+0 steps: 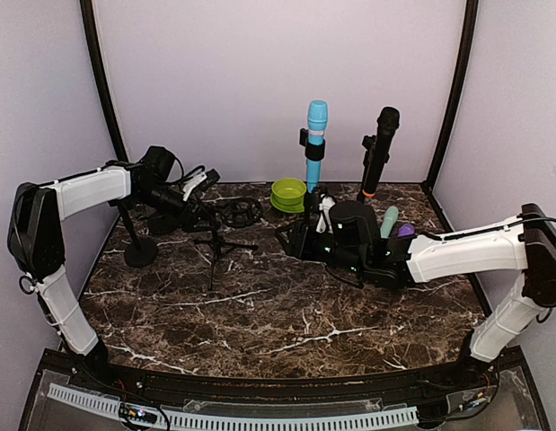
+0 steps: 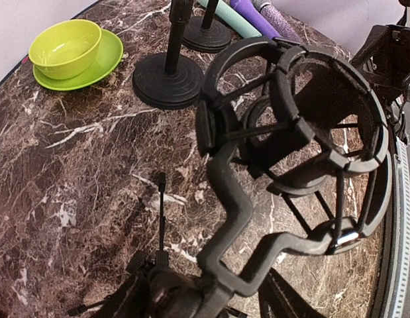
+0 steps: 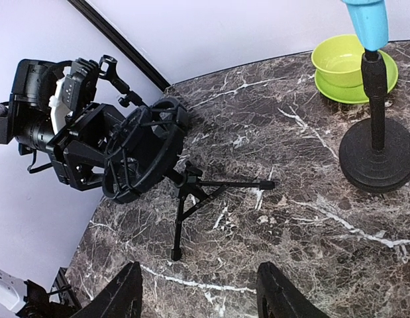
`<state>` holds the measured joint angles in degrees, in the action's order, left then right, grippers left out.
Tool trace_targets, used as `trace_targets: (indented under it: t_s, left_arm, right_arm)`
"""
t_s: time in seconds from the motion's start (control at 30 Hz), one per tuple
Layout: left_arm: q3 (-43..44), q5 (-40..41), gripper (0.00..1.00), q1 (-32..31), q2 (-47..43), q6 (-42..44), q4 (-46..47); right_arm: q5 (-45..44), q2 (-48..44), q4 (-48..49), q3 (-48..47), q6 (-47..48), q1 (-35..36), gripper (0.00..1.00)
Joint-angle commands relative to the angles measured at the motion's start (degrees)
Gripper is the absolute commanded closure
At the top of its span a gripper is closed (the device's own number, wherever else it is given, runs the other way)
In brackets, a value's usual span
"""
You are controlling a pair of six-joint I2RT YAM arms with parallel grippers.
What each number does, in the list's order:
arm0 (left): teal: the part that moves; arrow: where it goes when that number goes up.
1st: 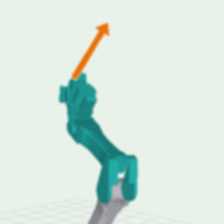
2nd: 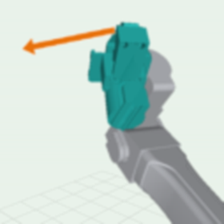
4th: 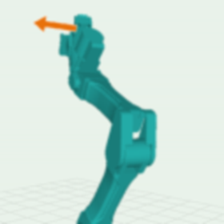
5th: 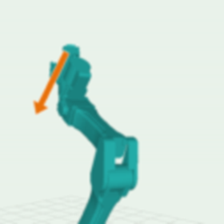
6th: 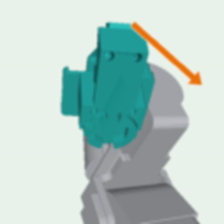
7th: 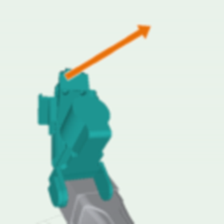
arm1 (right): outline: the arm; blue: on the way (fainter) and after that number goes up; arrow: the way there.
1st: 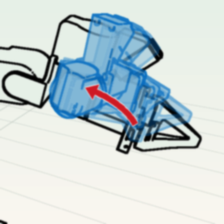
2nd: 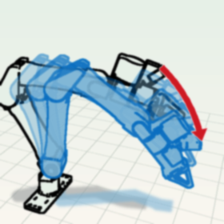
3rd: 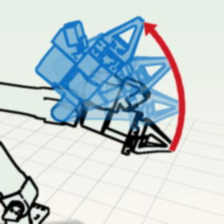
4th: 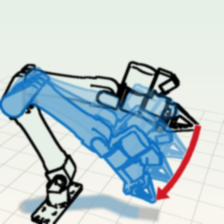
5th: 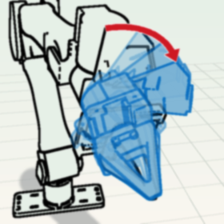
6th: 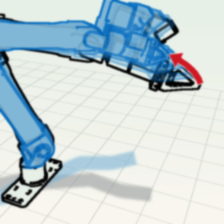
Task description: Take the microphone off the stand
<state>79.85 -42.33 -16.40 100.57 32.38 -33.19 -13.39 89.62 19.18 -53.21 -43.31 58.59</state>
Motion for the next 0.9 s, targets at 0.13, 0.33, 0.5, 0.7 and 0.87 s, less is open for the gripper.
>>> trace_targets:
  t_s: [0.13, 0.33, 0.5, 0.7, 0.87]
  left_arm:
    - [1.5, 4.2, 0.56, -0.8, 0.9, -2.1, 6.4]
    - [1.6, 12.1, 0.66, -0.5, 2.3, 0.6, 10.4]
    - [5.5, 15.6, 0.66, 1.4, 5.2, 4.3, 11.7]
    - [15.7, 17.0, 0.66, 4.5, 12.9, 6.8, 9.9]
    - [23.4, 20.4, 0.66, 6.0, 18.1, 8.1, 9.3]
  right_arm:
    - [-1.3, -1.3, -0.6, -0.2, 1.2, -0.6, 0.41]
    - [-1.3, -1.7, -1.4, -0.5, 1.5, -0.8, 0.41]
    - [-1.3, -2.1, -2.2, -0.4, 1.7, -0.9, 0.41]
    - [-1.4, -2.5, -2.5, -0.1, 1.7, -0.9, 0.41]
    - [-2.2, -3.4, -3.0, 0.5, 1.7, -1.0, 0.41]
